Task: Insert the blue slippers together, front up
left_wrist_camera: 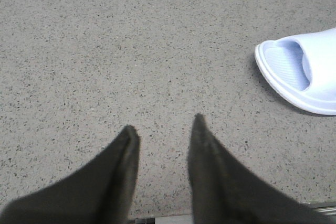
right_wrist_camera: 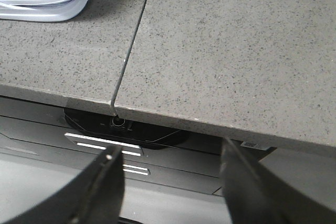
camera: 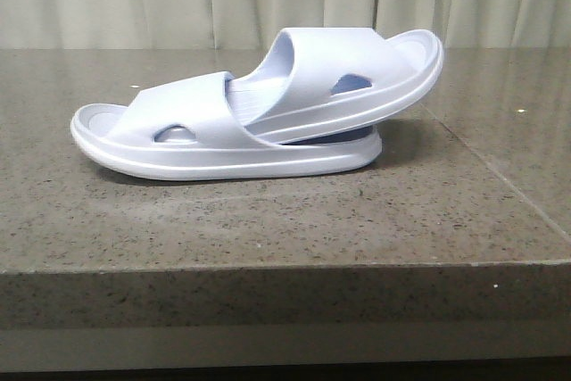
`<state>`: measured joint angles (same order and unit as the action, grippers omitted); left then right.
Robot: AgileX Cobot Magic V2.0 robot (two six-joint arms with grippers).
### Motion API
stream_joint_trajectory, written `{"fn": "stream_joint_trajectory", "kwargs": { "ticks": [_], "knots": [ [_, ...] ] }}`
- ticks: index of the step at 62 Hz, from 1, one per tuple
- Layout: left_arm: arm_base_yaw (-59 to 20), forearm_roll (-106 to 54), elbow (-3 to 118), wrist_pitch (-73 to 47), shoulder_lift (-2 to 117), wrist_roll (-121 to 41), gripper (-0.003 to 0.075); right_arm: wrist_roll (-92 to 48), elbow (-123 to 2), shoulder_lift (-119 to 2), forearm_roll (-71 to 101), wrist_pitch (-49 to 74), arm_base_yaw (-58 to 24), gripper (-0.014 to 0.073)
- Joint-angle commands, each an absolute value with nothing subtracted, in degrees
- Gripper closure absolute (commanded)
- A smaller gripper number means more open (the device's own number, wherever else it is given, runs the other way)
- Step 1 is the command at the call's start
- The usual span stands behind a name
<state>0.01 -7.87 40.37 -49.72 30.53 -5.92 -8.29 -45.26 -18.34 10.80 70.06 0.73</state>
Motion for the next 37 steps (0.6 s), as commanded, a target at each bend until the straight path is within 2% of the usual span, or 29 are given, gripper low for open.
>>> {"fn": "stream_joint_trajectory", "kwargs": {
  "ticks": [1, 9, 16, 37],
  "knots": [
    [0.00, -9.19, 41.78, -45.25, 30.70, -5.74, 0.0624, -8.32, -46.27, -18.94, 10.91, 66.82, 0.67, 0.0323],
    [0.00, -9.34, 41.78, -45.15, 30.70, -5.74, 0.0734, -8.32, -46.27, -18.94, 10.92, 66.77, 0.67, 0.0526],
    [0.00, -9.34, 41.78, -45.15, 30.70, -5.74, 0.0741, -8.32, -46.27, -18.94, 10.98, 66.77, 0.67, 0.0664],
    [0.00, -9.71, 41.78, -45.63, 30.70, -5.74, 0.0741, -8.32, -46.27, -18.94, 11.26, 65.84, 0.67, 0.0662]
  ]
}}
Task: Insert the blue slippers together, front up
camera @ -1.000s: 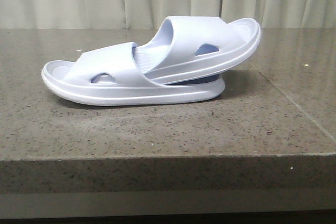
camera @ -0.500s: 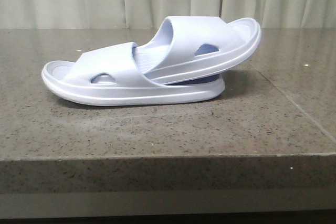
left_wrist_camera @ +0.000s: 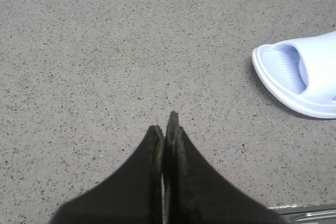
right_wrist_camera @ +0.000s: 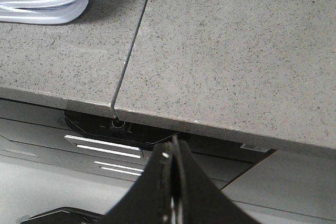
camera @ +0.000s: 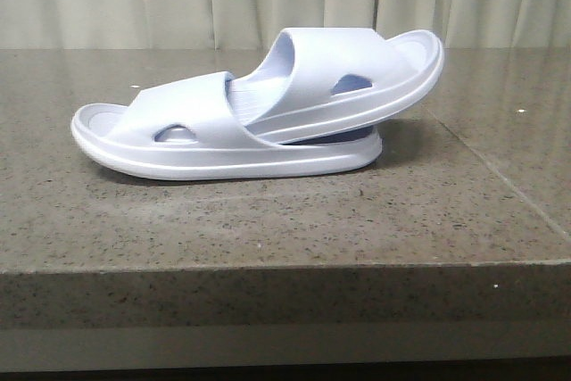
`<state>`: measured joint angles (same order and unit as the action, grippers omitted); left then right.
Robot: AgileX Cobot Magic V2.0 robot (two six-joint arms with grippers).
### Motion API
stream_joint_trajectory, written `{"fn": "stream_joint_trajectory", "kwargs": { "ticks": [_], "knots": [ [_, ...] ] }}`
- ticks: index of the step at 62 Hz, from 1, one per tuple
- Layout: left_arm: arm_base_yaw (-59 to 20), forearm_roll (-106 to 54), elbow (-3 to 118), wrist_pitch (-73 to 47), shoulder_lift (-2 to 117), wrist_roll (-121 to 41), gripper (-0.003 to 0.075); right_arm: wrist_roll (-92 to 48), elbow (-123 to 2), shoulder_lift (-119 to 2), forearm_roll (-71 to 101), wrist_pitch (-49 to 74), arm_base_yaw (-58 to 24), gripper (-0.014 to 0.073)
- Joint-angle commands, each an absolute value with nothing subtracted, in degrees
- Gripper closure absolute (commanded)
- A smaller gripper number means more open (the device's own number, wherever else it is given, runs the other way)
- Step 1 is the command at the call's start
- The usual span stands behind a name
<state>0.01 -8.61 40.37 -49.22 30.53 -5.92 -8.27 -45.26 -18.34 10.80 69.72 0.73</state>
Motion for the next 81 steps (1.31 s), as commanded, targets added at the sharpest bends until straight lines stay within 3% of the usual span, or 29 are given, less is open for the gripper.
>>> {"fn": "stream_joint_trajectory", "kwargs": {
  "ticks": [1, 47, 59, 81],
  "knots": [
    [0.00, -9.71, 41.78, -45.64, 30.70, -5.74, 0.0741, -8.32, -46.27, -18.94, 11.26, 65.84, 0.67, 0.0662],
    [0.00, -6.64, 41.35, -42.40, 30.55, -5.73, 0.0741, -8.32, -46.27, -18.94, 11.26, 65.84, 0.67, 0.0662],
    [0.00, -6.02, 35.00, -30.83, 24.74, -5.73, 0.0741, -8.32, -46.27, -18.94, 11.26, 65.84, 0.67, 0.0662],
    [0.00, -5.72, 11.59, -6.45, 6.91, -5.73, 0.0741, -8.32, -46.27, -18.94, 11.26, 65.84, 0.67, 0.0662]
  ]
}}
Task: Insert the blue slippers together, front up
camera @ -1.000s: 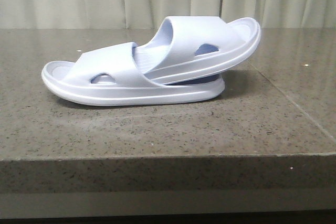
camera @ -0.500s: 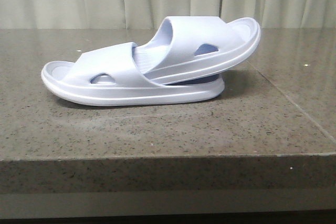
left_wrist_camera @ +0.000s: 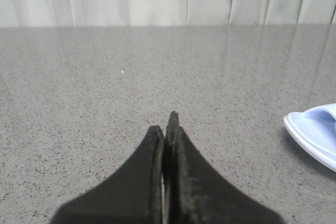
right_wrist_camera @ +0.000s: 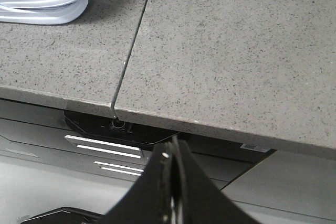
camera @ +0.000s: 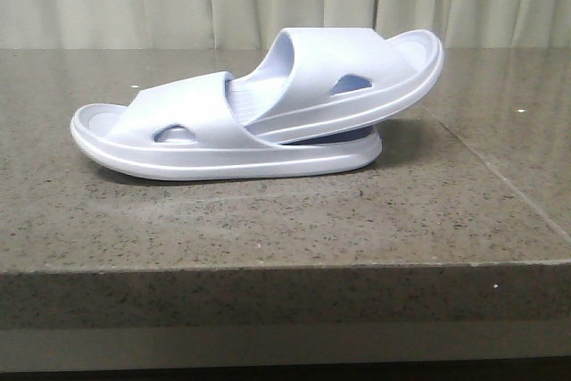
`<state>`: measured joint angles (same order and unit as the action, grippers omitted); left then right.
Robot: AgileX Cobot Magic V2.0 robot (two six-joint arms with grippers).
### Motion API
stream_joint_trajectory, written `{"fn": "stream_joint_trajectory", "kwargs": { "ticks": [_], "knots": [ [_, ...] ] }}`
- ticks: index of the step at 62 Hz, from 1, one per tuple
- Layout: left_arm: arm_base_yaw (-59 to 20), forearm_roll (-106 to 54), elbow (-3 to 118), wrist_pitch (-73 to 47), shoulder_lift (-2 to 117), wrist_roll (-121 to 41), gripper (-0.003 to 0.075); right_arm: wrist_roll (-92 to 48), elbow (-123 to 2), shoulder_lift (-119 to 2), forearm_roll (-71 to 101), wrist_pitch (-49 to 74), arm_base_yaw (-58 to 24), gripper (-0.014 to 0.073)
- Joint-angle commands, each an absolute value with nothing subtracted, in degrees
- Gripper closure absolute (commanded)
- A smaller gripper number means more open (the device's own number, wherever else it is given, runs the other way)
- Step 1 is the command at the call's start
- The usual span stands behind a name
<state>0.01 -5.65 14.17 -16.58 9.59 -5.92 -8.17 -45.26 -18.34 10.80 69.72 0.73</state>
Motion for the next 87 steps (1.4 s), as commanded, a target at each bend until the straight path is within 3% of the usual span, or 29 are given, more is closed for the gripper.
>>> {"fn": "stream_joint_trajectory", "kwargs": {
  "ticks": [1, 24, 87],
  "knots": [
    [0.00, -5.72, 10.83, -5.85, 6.30, -5.73, 0.0741, -8.32, -46.27, -18.94, 11.26, 65.84, 0.67, 0.0662],
    [0.00, -5.98, -0.56, 6.22, -1.27, -5.62, 0.0741, -8.32, -46.27, -18.94, 11.26, 65.96, 0.67, 0.0662],
    [-3.26, -6.12, -0.56, 5.79, -1.27, -5.62, 0.0741, -8.32, -46.27, -18.94, 11.26, 66.10, 0.67, 0.0662]
  ]
}}
